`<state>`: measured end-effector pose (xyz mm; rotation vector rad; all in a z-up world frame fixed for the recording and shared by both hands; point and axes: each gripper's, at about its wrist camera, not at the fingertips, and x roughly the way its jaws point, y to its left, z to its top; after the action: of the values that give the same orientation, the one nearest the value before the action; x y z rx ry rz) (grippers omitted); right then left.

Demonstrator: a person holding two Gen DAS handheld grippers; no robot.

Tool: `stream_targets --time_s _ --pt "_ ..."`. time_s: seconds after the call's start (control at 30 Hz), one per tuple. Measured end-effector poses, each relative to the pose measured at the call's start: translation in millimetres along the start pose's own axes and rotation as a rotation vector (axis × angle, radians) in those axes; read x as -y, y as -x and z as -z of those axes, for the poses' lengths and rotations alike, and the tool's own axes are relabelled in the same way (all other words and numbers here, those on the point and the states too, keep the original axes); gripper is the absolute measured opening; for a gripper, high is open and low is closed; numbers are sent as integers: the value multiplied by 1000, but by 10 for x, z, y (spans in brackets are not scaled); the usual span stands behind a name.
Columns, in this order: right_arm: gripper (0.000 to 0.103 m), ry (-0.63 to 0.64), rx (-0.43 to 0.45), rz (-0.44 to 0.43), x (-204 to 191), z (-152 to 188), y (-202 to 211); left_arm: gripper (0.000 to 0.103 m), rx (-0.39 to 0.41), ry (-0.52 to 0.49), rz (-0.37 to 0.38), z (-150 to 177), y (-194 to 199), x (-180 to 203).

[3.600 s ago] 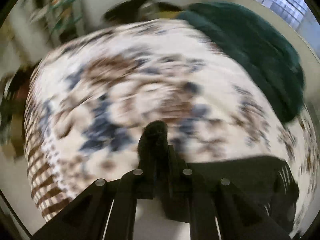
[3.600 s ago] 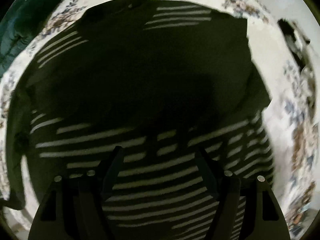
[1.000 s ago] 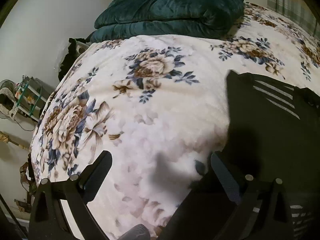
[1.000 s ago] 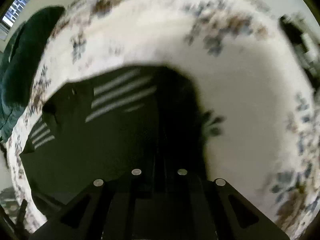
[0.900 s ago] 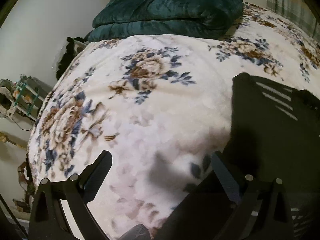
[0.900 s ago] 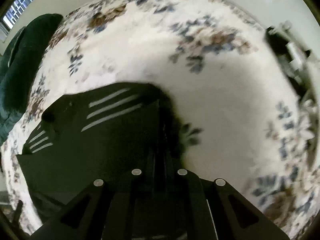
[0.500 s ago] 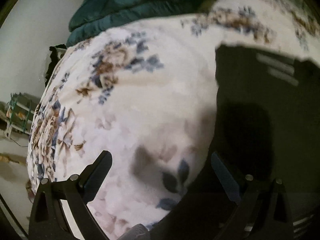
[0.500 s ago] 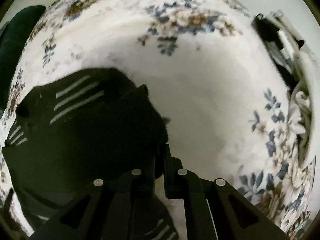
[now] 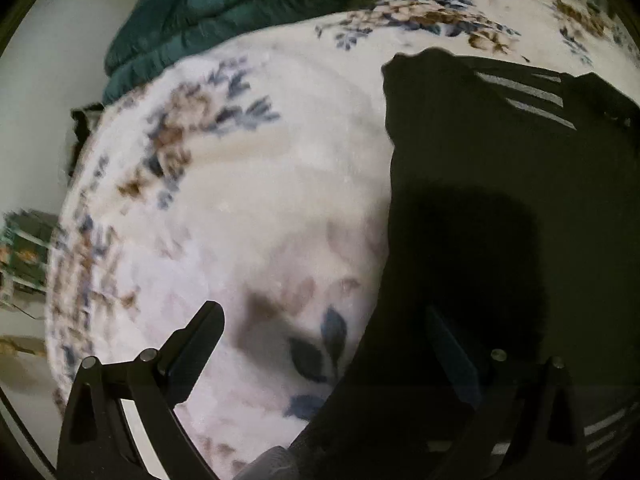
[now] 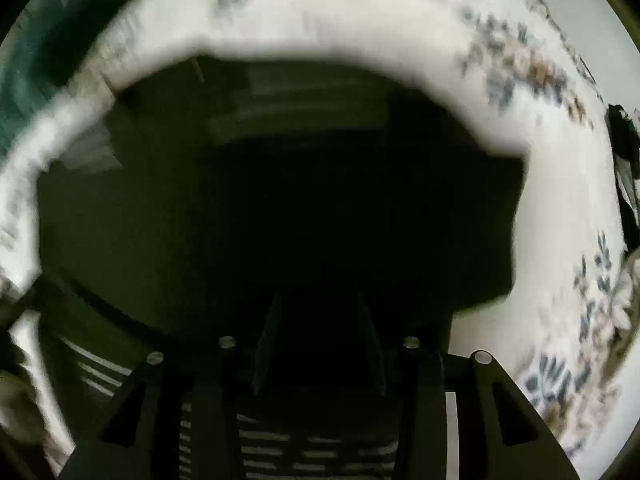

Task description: Fold small clothes

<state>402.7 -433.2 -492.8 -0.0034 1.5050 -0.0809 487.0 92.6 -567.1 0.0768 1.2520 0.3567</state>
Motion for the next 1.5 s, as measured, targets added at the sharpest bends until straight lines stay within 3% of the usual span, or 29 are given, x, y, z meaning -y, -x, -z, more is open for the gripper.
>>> stream_targets --time_s 0.17,0.23,0.3,0.43,0.53,0.67,0.87,0.93,1.0,1.07,1.17,1.2,1.23,1.3,1.37,1.4,1.5 --pt "38 5 -21 72 -1 235 8 101 19 4 31 22 152 -90" --pt "55 -37 1 90 -15 207 163 101 36 22 47 6 304 -118" --pt "96 -83 51 95 -27 193 388 101 56 35 68 -15 518 -122" --pt "99 -136 120 78 -18 214 808 101 96 14 99 42 1066 -18" --pt "101 -153 152 3 22 417 1093 101 122 -15 105 201 1495 158" --pt "101 -180 148 -158 419 692 1378 101 114 -51 96 608 2019 517" --pt "100 -138 37 -340 1203 981 1301 101 -31 -74 128 1685 2428 1330" --pt "89 -120 -16 -399 1477 1076 1203 101 -111 -90 168 2097 2397 1667" --pt "55 -97 -65 -411 1762 1120 1029 101 -201 -119 212 2555 2289 2062" --pt "48 -82 -97 -414 1979 1131 860 101 -249 -139 249 2867 2197 2359" --pt "48 -64 -139 -435 2293 1069 560 101 -295 -198 279 3314 1986 2787" --pt "48 -73 -151 -452 2362 1036 483 92 -315 -224 264 3432 1882 2912" --pt "48 -83 -167 -472 2427 995 396 76 -334 -240 256 3512 1783 2996" --pt "51 -122 -201 -523 2556 853 205 64 -311 -259 217 3580 1669 3079" --pt "54 -147 -200 -591 2607 635 72 29 -245 -260 221 3558 1726 3059" --pt "55 -156 -193 -613 2614 528 36 5 -212 -271 199 3547 1779 3029" --pt "56 -180 -151 -696 2536 53 -44 5 -179 -204 227 3499 1915 2803"
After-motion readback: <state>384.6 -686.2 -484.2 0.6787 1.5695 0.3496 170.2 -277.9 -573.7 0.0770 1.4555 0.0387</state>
